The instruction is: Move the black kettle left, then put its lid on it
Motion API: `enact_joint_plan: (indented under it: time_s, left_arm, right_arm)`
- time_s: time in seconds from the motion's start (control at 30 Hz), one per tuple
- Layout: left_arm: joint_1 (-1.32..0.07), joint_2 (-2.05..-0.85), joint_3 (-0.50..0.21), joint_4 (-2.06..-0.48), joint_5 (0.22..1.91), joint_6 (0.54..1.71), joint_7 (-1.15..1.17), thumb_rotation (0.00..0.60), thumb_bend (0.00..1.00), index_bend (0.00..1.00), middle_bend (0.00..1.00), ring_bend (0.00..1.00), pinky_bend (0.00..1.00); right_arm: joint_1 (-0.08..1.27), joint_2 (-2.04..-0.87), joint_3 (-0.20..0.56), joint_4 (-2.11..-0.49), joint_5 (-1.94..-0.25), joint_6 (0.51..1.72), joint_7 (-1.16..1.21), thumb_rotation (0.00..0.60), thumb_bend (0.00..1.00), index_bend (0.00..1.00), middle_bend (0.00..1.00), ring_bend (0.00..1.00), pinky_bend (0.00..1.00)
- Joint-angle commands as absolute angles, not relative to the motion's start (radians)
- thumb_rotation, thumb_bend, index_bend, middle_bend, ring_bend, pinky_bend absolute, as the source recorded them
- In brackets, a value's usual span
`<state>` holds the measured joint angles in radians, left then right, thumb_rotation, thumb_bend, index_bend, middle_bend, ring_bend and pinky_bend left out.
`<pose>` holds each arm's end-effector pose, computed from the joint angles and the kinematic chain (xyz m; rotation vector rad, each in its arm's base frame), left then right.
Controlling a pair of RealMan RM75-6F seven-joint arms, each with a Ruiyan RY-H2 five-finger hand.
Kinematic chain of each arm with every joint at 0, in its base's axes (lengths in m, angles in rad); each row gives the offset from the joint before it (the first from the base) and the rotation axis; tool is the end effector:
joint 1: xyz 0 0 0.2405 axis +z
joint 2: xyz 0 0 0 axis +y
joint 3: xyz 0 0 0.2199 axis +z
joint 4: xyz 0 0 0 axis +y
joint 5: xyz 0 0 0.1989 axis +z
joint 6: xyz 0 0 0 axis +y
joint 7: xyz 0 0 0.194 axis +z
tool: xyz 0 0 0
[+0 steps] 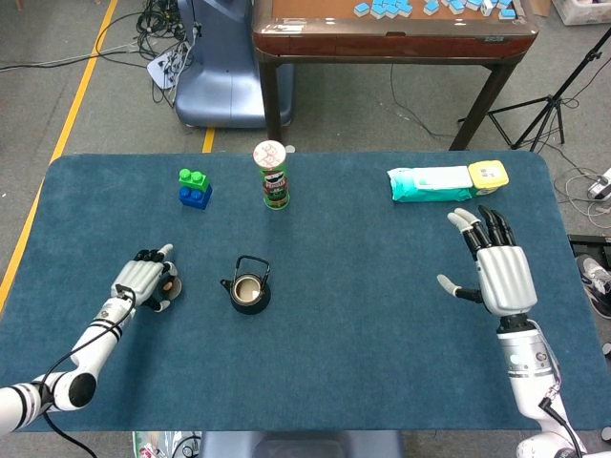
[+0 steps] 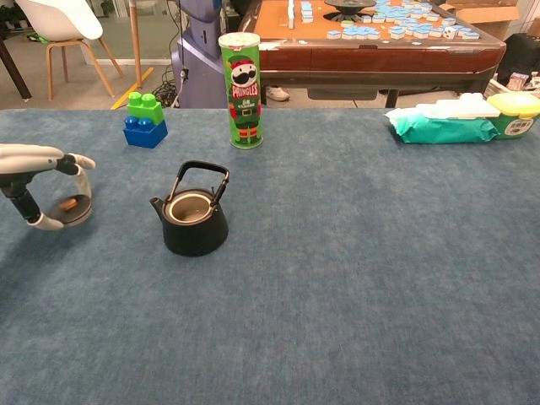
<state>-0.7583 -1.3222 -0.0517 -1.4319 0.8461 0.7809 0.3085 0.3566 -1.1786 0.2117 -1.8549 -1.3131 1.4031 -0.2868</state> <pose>-0.2253 0.3769 0.0226 -1.7695 -1.0998 -0.5232 -0.1630 -0.3065 0.1407 1.4037 -0.8201 1.0952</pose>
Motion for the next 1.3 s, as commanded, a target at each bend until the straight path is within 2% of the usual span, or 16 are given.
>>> enact_joint_plan:
  time_s: [0.03, 0.37, 0.57, 0.83, 1.3]
  left_arm:
    - [-0.751, -1.284, -0.066, -1.483, 0.874, 0.811, 0.299, 0.600, 0.25, 0.40, 0.00, 0.00, 0.00]
    - [-0.748, -1.160, -0.117, -1.717, 0.991, 0.883, 0.270, 0.600, 0.25, 0.43, 0.00, 0.00, 0.00]
    - [-0.776, -1.154, -0.131, -1.786, 1.018, 0.865, 0.280, 0.600, 0.25, 0.43, 0.00, 0.00, 0.00]
    - [-0.827, -1.215, -0.133, -1.785, 1.004, 0.839, 0.327, 0.600, 0.25, 0.43, 0.00, 0.00, 0.00]
    - [-0.907, -1.339, -0.128, -1.680, 0.911, 0.835, 0.423, 0.600, 0.25, 0.42, 0.00, 0.00, 0.00]
  right_arm:
    - [0.357, -1.180, 0.213, -1.853, -1.313, 1.402, -0.289, 0.600, 0.18, 0.16, 0.17, 0.00, 0.00]
    - [0.359, -1.172, 0.232, -1.849, -1.282, 1.396, -0.295, 0.600, 0.18, 0.16, 0.17, 0.00, 0.00]
    - [0.354, -1.163, 0.238, -1.849, -1.270, 1.400, -0.296, 0.600, 0.18, 0.16, 0.17, 0.00, 0.00]
    - [0.341, -1.151, 0.239, -1.851, -1.261, 1.411, -0.290, 0.600, 0.18, 0.16, 0.17, 0.00, 0.00]
    - [0.320, -1.138, 0.234, -1.850, -1.260, 1.421, -0.273, 0.600, 0.18, 0.16, 0.17, 0.00, 0.00]
